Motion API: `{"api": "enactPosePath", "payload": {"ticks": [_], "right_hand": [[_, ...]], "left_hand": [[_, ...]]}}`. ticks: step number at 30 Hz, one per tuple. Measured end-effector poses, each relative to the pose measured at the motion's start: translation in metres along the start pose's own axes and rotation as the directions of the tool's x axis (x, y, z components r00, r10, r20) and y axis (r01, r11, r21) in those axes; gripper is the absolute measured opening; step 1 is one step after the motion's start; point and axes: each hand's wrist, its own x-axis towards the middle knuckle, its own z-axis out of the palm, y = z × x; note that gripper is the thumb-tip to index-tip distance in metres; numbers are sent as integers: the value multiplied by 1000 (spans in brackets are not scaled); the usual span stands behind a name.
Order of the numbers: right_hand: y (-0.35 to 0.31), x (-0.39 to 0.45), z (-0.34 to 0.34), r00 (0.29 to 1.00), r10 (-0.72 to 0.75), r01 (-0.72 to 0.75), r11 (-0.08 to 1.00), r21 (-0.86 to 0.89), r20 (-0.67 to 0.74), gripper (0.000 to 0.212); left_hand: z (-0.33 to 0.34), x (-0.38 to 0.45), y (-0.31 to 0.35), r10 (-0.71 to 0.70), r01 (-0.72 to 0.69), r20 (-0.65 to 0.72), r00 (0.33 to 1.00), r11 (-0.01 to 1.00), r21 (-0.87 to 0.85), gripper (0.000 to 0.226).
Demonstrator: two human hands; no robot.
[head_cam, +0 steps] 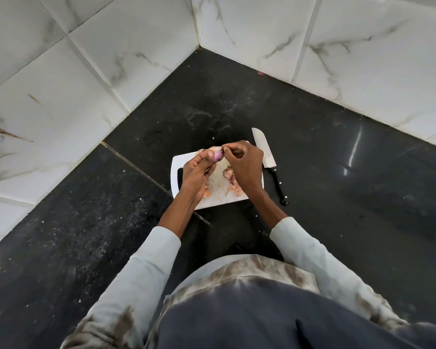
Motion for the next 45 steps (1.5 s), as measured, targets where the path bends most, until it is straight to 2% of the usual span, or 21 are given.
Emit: {"api": "enactPosePath", "payload": {"ticks": [6,13,17,23,30,35,40,45], "right_hand": [[-4,-1,2,999,-26,25,999,24,43,17],[-4,0,1,1000,-1,1,1000,-13,-13,10],[-2,-1,0,1000,7,-7,1000,-15,-10,10],[-2,-2,1,999,-3,4,1000,-23,42,19],[-2,2,-1,1000,-13,13,1000,-3,-3,8],[0,3,2,1000,15,-14,999,34,-9,13],[1,0,3,999,-25,24,999,32,28,17],[1,0,5,999,-32,32,999,0,23,16]], "left_hand": [[-2,0,2,27,-27,-11,1000,999,-22,12],[3,3,-2,17,-18,-36,999,1000,-9,16],[2,3,-4,1,-1,-57,998,1000,5,26],[4,1,-3,34,-31,-88,996,999,33,15],[6,0,-1,27,-25,-61,998,999,28,34],[8,0,2,4,-6,-72,997,1000,-19,32],[6,-3,4,9,-9,-80,997,1000,-6,22],[7,-4,3,16,-16,-114,993,1000,7,31]]}}
